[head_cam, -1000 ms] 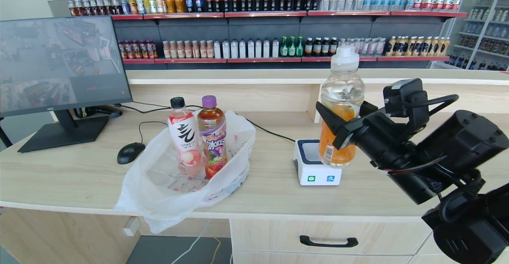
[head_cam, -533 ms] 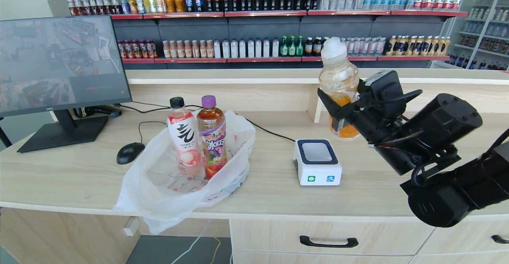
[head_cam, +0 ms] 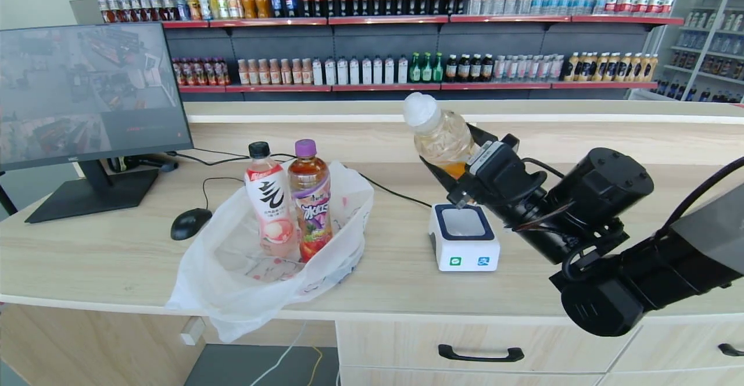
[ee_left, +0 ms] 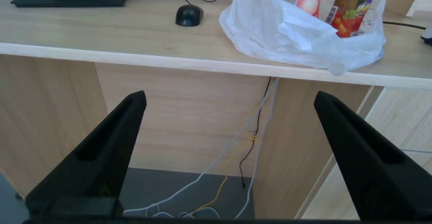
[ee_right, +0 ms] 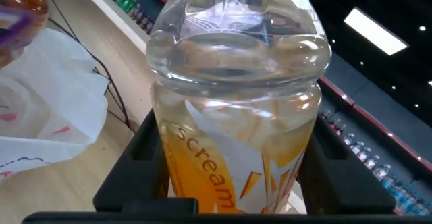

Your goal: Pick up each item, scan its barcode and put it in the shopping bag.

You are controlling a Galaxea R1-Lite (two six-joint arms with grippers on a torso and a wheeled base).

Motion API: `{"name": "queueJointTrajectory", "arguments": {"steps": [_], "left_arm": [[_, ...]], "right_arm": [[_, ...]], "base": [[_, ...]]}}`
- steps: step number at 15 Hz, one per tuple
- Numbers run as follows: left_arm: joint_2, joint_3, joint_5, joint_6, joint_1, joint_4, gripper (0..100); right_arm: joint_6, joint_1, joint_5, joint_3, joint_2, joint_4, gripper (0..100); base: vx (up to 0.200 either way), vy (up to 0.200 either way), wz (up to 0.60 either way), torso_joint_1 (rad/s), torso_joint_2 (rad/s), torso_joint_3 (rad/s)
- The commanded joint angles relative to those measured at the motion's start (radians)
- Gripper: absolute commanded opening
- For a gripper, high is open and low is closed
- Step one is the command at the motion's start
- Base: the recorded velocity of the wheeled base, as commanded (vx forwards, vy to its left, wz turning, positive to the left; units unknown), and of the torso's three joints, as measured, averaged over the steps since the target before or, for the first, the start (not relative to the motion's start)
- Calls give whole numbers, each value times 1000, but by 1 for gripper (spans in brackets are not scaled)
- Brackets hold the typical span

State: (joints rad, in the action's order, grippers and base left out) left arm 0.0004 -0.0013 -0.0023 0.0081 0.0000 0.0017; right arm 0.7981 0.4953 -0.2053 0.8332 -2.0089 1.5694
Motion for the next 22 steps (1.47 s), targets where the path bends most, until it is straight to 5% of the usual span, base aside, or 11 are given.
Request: {"name": "queueJointTrajectory", "arguments": {"steps": [1,7,22], "left_arm": [[0,0,-1,0,0,0,100],[0,0,1,0,0,0,100],[0,0,-1,0,0,0,100]], "right_arm": [[36,-14,-23,-48,-19,1,0],[147,-37,-103,-60,-42,1,0],[205,-11,-109,-83,-62,1,0]], "base": [[0,0,0,0,0,0],[0,0,0,0,0,0],[0,0,0,0,0,0]]}}
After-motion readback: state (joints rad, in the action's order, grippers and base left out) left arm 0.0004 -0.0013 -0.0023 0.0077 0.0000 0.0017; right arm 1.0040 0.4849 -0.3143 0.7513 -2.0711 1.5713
